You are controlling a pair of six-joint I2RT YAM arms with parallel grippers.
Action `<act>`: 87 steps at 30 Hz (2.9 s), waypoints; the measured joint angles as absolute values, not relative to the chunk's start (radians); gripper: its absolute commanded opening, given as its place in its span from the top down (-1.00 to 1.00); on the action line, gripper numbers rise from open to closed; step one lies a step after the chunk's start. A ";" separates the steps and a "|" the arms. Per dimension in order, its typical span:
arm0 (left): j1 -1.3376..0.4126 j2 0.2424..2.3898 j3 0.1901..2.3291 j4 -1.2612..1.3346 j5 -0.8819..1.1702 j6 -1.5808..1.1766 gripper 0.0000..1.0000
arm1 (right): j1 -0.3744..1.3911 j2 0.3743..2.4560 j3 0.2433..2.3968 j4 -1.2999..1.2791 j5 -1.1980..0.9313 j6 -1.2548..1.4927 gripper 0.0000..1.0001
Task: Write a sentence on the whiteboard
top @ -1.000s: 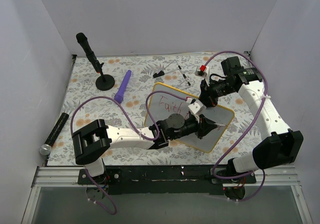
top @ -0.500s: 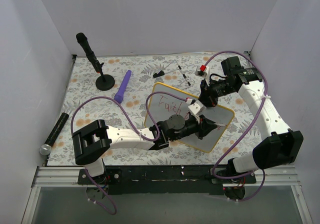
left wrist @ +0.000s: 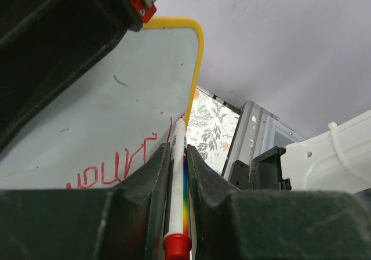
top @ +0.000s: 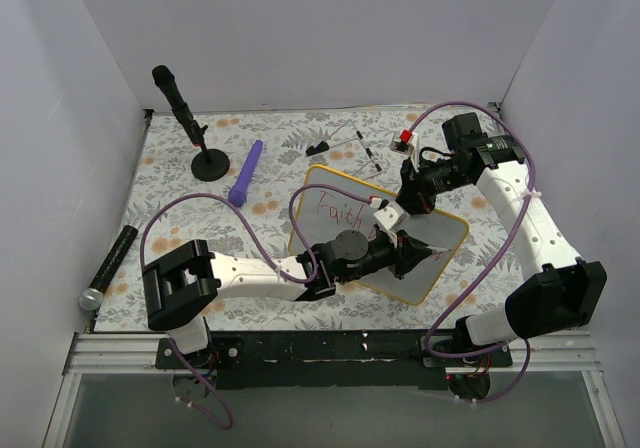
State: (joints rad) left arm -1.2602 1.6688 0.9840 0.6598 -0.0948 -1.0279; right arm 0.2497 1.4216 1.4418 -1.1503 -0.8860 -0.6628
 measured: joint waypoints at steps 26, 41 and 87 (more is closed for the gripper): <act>-1.261 1.654 0.957 0.626 -0.089 -1.029 1.00 | 0.250 1.422 1.442 -1.151 -0.886 -0.663 0.97; -1.261 1.651 0.915 0.583 -0.068 -1.048 1.00 | 0.250 1.422 1.441 -1.151 -0.886 -0.662 0.97; -1.253 1.649 0.965 0.635 0.033 -0.991 1.00 | 0.250 1.422 1.442 -1.151 -0.886 -0.662 0.97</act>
State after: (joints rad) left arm -1.2530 1.6493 0.9653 0.6350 0.0334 -0.9905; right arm 0.2497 1.4216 1.4418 -1.1507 -0.8860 -0.6621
